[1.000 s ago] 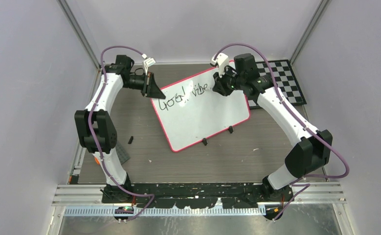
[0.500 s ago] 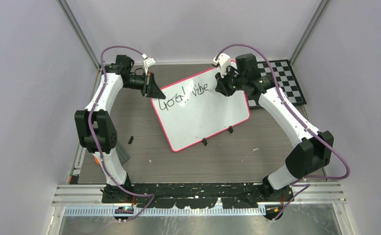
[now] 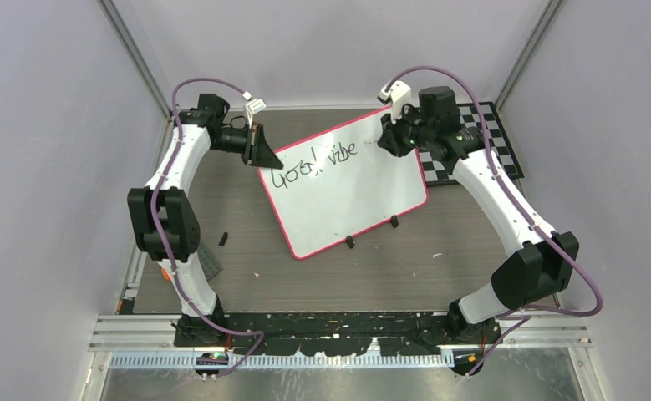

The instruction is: Write a sentence on the whiteboard

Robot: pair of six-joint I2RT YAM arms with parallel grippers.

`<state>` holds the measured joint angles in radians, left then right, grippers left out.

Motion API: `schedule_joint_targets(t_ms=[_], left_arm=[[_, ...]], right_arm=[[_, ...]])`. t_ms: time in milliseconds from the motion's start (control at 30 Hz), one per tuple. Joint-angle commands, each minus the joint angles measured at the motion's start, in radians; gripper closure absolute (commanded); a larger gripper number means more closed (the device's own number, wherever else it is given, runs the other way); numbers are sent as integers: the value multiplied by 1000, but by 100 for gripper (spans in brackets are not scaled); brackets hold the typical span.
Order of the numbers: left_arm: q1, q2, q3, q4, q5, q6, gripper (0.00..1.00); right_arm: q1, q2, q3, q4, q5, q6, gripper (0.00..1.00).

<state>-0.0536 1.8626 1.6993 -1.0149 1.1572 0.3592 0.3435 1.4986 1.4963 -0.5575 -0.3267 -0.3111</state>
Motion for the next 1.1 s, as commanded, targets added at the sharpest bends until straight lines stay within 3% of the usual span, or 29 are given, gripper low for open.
schedule_joint_targets(t_ms=[0,600,1067], left_arm=[[-16,3,23,19,-56,29,100],[-17,15,31,29,-60,19,100],[-19,15,26,27,-60,19,100]], right_arm=[[-4,0,56,54,-3,23,100],[-1,61,93,66,-32,4,100],[7,28,21,23,-47,-42,100]])
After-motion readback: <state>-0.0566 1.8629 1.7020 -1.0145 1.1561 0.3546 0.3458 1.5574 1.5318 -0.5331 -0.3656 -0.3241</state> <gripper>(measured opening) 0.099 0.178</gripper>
